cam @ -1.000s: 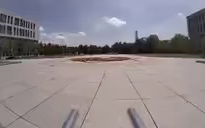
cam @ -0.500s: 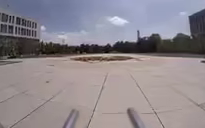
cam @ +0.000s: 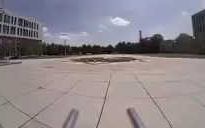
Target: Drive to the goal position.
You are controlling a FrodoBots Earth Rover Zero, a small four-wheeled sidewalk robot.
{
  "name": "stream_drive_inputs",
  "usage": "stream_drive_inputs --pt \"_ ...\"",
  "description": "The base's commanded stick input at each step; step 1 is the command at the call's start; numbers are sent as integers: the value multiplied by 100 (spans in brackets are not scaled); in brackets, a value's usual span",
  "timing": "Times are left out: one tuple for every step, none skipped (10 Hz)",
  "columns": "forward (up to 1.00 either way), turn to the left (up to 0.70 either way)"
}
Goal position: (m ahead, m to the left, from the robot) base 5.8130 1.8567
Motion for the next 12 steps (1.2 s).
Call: stream_drive_inputs --pt "70 0" --pt "70 0" --pt "70 -1" --pt "70 -7" --pt "70 -20" --pt "70 -24" --pt "70 -19" --pt "70 -10" --pt "70 -2" --pt "70 0" --pt "70 0" --pt "70 0"
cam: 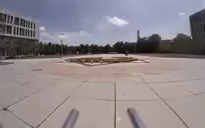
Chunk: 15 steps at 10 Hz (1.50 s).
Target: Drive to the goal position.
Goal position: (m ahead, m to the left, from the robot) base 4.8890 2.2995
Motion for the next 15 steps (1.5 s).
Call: stream_drive_inputs --pt "70 0" --pt "70 0" --pt "70 0" --pt "70 0" --pt "70 0" --pt "70 0" --pt "70 0" --pt "70 0" --pt "70 0" --pt "70 0" --pt "70 0" --pt "70 0" --pt "70 0" --pt "70 0" --pt "70 0"
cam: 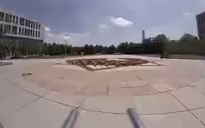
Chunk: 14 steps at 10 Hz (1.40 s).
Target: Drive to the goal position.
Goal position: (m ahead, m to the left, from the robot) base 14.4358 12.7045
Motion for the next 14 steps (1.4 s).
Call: stream_drive_inputs --pt "70 0" --pt "70 0" --pt "70 0" --pt "70 0" --pt "70 2" --pt "70 17" --pt "70 29" --pt "70 35" --pt "70 31" --pt "70 14" --pt "70 0" --pt "70 0" --pt "70 0" --pt "70 0"
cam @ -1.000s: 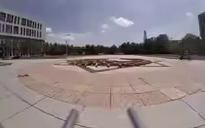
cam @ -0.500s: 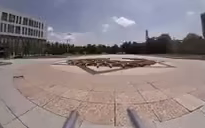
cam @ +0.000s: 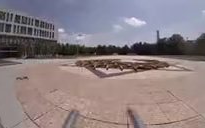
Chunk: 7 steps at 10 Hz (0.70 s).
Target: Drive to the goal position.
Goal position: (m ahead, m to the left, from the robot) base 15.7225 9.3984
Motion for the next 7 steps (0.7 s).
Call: stream_drive_inputs --pt "70 0" --pt "70 0" --pt "70 0" --pt "70 0" --pt "70 0" --pt "70 0" --pt "70 0"
